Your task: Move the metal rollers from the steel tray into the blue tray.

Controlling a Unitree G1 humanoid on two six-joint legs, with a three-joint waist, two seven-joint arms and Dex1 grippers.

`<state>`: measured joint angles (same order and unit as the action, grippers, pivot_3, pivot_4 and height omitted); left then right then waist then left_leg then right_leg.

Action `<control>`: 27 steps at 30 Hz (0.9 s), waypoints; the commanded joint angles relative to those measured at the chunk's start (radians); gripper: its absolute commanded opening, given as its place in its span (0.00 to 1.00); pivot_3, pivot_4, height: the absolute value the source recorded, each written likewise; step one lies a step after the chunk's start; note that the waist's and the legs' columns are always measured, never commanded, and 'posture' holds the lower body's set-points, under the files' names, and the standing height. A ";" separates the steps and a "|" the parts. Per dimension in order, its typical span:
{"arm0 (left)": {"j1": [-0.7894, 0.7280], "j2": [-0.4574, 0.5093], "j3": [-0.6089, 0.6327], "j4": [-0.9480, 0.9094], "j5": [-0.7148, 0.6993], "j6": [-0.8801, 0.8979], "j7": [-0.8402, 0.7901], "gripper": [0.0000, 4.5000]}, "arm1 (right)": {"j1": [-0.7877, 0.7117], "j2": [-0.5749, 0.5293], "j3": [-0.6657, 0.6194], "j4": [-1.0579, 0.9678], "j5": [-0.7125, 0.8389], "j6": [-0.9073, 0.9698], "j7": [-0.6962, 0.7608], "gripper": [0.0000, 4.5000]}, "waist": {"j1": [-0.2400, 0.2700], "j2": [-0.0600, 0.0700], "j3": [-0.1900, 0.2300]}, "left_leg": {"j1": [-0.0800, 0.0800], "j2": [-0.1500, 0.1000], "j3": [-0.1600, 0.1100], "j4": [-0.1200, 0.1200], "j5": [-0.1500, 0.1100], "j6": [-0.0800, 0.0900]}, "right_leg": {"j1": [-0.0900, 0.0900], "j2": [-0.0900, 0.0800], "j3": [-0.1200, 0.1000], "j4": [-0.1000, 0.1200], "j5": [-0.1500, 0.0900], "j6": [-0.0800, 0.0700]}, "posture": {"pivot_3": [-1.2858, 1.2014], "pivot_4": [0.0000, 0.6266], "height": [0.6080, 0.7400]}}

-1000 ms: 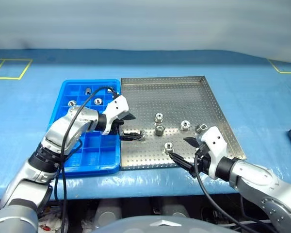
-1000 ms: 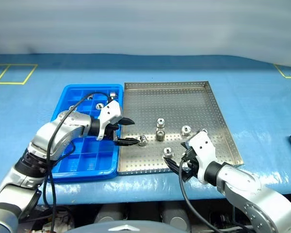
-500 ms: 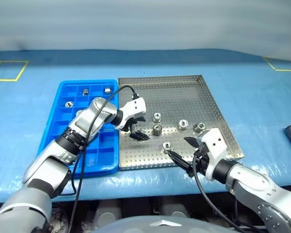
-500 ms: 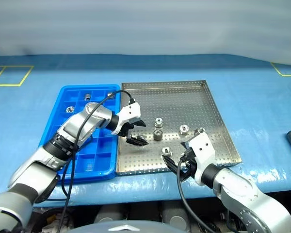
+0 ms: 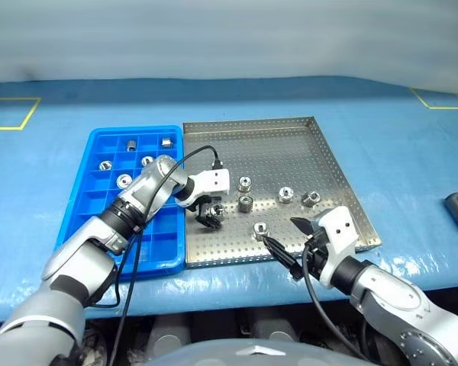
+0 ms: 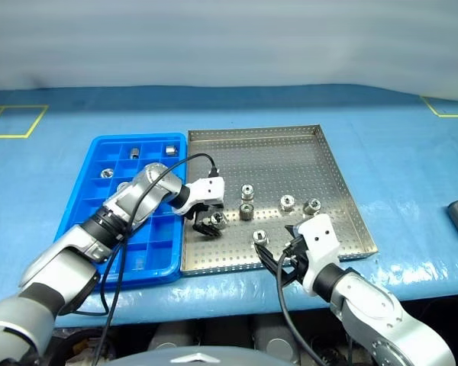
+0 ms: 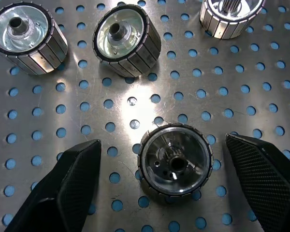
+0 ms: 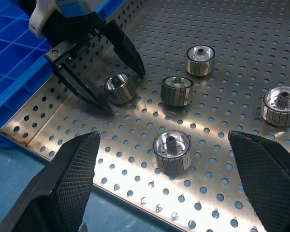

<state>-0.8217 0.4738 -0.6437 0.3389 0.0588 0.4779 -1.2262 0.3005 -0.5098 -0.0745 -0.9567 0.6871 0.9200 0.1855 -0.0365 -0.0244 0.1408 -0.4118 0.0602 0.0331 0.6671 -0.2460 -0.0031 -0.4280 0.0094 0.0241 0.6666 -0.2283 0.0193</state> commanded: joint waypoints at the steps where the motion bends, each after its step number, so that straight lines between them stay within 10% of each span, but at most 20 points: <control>1: -0.010 -0.011 0.020 -0.002 0.011 -0.003 -0.011 0.66 | -0.005 0.007 -0.002 -0.030 -0.002 -0.026 -0.001 1.00 | 0.000 0.000 0.000 | 0.000 0.000 0.000 0.000 0.000 0.000 | 0.000 0.000 0.000 0.000 0.000 0.000 | 0.49 0.24 1.00; 5: 0.002 -0.002 0.029 -0.031 0.009 0.014 -0.032 0.37 | -0.011 0.012 0.001 -0.023 -0.006 -0.027 0.002 1.00 | 0.000 0.000 0.000 | 0.000 0.000 0.000 0.000 0.000 0.000 | 0.000 0.000 0.000 0.000 0.000 0.000 | 0.49 0.24 1.00; 15: 0.099 -0.075 0.520 -0.287 -0.265 0.351 0.249 0.38 | -0.077 0.020 0.029 -0.004 -0.008 -0.024 0.009 1.00 | 0.002 0.001 0.000 | 0.000 0.000 -0.001 0.000 0.000 0.000 | 0.000 0.000 0.000 0.001 0.001 0.002 | 0.52 0.24 1.00; 27: 0.467 -0.148 0.865 -0.781 -0.272 0.487 0.745 0.38 | -0.346 0.021 0.191 0.153 -0.055 -0.050 0.123 1.00 | 0.067 -0.001 0.001 | 0.002 0.000 -0.004 0.001 0.001 -0.001 | 0.001 0.000 -0.001 0.004 0.001 0.002 | 0.60 0.24 1.00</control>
<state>-0.3619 0.3341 0.1973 -0.3611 -0.2089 0.9720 -0.5241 -0.0249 -0.4934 0.1006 -0.8069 0.6381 0.8951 0.2851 0.0306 -0.0258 0.1415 -0.4101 0.0604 0.0293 0.6682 -0.2453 -0.0037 -0.4271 0.0088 0.0233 0.6703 -0.2270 0.0211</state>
